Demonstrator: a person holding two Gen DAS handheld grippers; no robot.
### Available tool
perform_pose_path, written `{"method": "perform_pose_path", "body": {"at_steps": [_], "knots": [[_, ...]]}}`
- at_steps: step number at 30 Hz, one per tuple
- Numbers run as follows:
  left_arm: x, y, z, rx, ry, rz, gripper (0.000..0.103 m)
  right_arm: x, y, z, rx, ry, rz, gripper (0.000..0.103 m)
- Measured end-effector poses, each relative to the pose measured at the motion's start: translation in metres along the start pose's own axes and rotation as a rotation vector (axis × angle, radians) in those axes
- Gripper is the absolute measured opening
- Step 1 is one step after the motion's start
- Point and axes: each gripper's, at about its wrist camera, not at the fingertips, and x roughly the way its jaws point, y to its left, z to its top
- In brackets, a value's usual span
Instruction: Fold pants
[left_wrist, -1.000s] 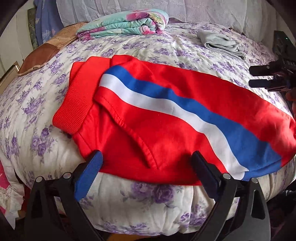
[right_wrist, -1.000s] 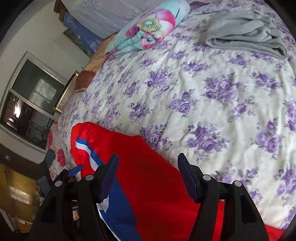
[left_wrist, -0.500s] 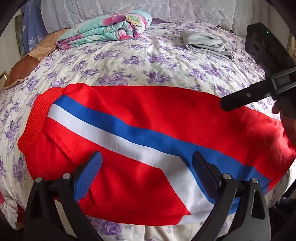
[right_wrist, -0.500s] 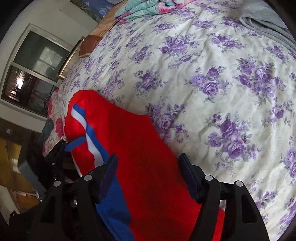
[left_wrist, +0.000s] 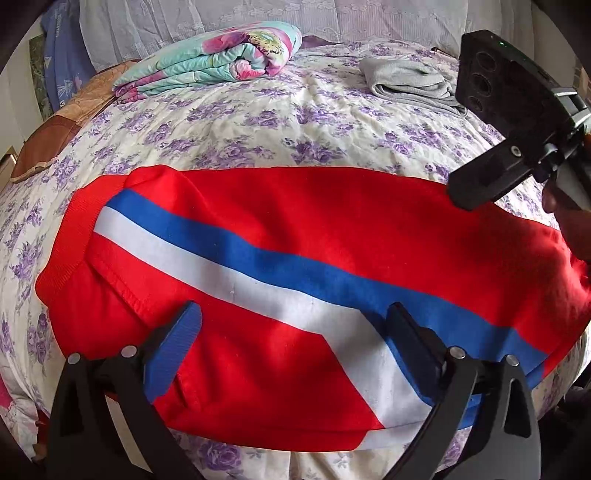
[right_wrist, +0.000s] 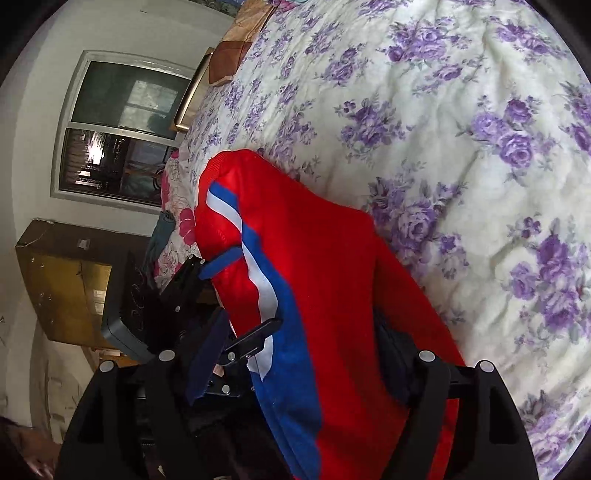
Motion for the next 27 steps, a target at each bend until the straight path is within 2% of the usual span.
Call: {"method": "perform_pose_path", "body": {"at_steps": [4, 10, 16, 18, 21, 24, 27], "knots": [[0.0, 0.0, 0.0, 0.003, 0.003, 0.003, 0.098, 0.01, -0.002, 0.015, -0.003, -0.03, 0.069, 0.077], [0.0, -0.001, -0.002, 0.017, 0.002, 0.011, 0.098, -0.004, -0.003, 0.02, -0.012, -0.211, 0.223, 0.077], [-0.001, -0.002, -0.003, 0.024, -0.004, 0.01, 0.098, -0.016, -0.007, 0.018, 0.007, -0.305, 0.267, 0.074], [0.0, -0.003, -0.003, 0.026, -0.007, 0.01, 0.098, -0.017, -0.008, 0.019, 0.015, -0.317, 0.25, 0.074], [-0.001, -0.002, -0.005, 0.03, -0.009, 0.011, 0.098, -0.017, -0.012, 0.022, 0.026, -0.341, 0.186, 0.064], [-0.001, -0.003, -0.006, 0.031, -0.01, 0.011, 0.098, -0.016, -0.018, 0.022, 0.046, -0.348, 0.133, 0.051], [-0.001, -0.002, -0.007, 0.037, -0.011, 0.01, 0.098, -0.014, -0.019, 0.024, 0.035, -0.327, 0.039, 0.034]]}}
